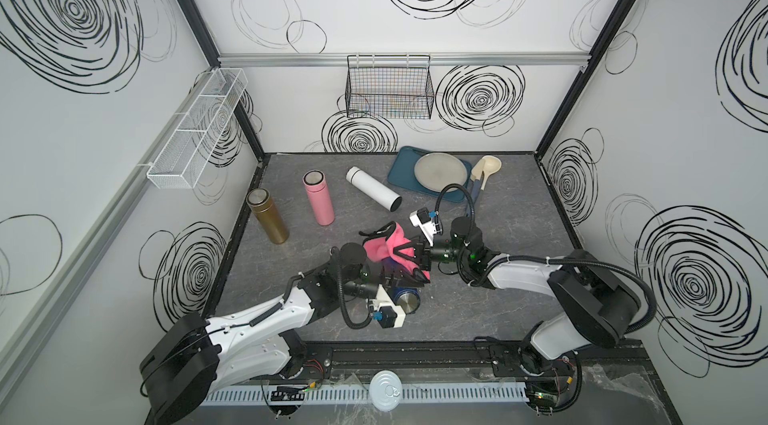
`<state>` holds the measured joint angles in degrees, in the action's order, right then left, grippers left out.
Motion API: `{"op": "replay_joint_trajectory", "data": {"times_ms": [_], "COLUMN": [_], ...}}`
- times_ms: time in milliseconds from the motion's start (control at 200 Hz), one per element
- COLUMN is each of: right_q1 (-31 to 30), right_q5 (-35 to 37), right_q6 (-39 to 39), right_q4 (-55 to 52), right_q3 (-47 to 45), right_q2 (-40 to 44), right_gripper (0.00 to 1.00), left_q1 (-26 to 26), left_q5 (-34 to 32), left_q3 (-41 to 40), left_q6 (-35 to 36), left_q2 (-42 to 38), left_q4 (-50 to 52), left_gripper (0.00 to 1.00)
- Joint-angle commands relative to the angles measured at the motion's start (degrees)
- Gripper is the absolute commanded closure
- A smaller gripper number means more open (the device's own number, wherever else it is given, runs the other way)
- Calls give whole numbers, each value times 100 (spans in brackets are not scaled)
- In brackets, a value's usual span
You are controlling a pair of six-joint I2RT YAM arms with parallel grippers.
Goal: Wipe the surface of the thermos
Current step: Wipe the dirt from the surface of the thermos.
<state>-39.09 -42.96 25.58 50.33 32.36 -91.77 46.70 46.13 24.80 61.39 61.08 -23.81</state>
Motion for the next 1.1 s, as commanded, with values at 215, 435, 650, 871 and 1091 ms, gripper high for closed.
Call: {"op": "replay_joint_trajectory", "data": {"times_ms": [215,435,650,871,1091], "right_q1": [234,-193,-195,-837,-1245], "right_q5": [350,1748,2023,2855,3256], "right_q6": [799,372,684,-230,-611], "right_q4": [747,315,1036,-276,-300], "right_q3": [-318,-797,-1381,-1091,-1087], "right_q2": [685,1899,1361,2774,3156], "right_gripper": [100,100,100,100,100], "left_q1": [341,664,665,989,1170], "left_q5": [-1904,-3401,-4471,-6206,-7009], "left_q3": [-209,-217,227,910,1651], "left_q6": [-3082,-4691,-6112,-7052,-7732], "left_q2": [91,76,84,29,378], "left_q4": [-3773,-4385,-3537,-2375,-1391], "left_gripper": [100,100,100,100,100]}}
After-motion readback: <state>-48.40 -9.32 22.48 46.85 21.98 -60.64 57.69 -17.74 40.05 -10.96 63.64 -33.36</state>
